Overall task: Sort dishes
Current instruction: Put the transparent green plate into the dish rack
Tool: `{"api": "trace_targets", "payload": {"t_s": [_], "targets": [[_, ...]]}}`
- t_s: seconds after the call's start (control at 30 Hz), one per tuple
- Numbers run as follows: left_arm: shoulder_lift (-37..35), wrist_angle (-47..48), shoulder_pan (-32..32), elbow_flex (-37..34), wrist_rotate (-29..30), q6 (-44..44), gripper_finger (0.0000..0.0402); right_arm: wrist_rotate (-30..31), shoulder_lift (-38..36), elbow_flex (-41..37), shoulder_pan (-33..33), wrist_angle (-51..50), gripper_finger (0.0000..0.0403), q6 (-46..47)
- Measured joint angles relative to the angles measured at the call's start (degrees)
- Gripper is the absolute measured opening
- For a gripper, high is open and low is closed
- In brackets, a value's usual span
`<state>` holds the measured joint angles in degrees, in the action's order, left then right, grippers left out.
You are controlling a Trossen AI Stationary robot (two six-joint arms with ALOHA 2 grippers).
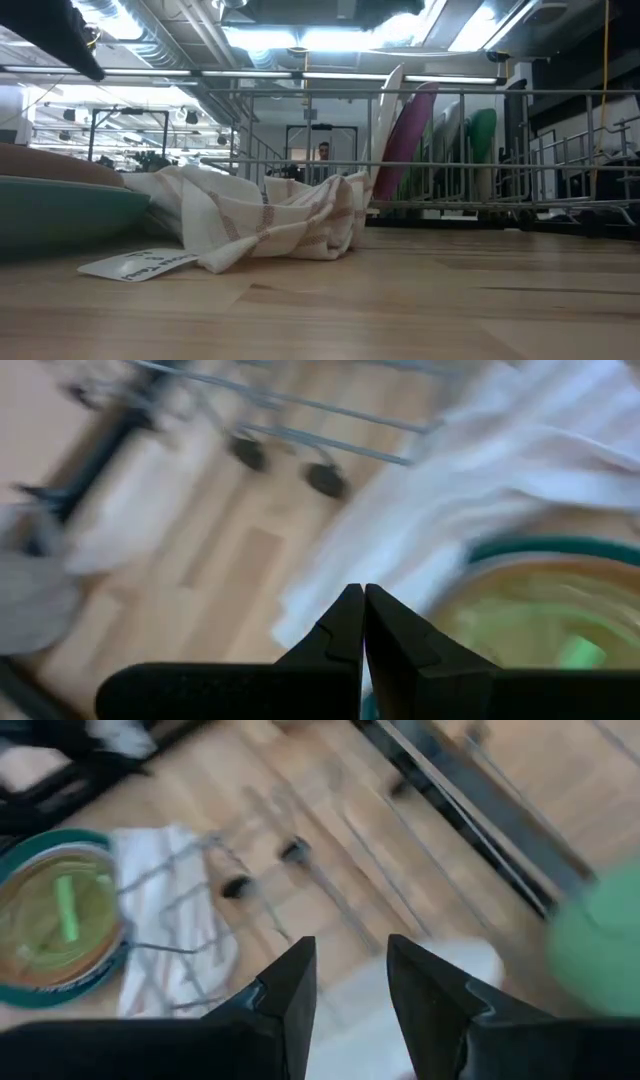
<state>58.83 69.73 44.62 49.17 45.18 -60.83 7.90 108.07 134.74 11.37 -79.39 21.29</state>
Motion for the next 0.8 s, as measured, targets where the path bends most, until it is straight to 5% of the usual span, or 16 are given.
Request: {"api": "trace_targets", "payload": {"t_s": [0.4, 0.57, 0.8], "targets": [[0.28, -13.41, 0.0, -0.02, -16.05, 6.83, 0.0004, -2.54, 0.57, -0.74, -10.34, 7.49, 0.0129, -21.64], [0.43, -18.79, -0.01, -0.02, -22.64, 5.78, 0.0004, -2.55, 0.57, -2.04, -13.29, 7.36, 0.0129, -23.27], [5.58, -26.11, 0.0, -0.02, -23.47, 6.03, 0.0004, -2.94, 0.57, -5.22, -15.72, 7.18, 0.0129, -18.03]]}}
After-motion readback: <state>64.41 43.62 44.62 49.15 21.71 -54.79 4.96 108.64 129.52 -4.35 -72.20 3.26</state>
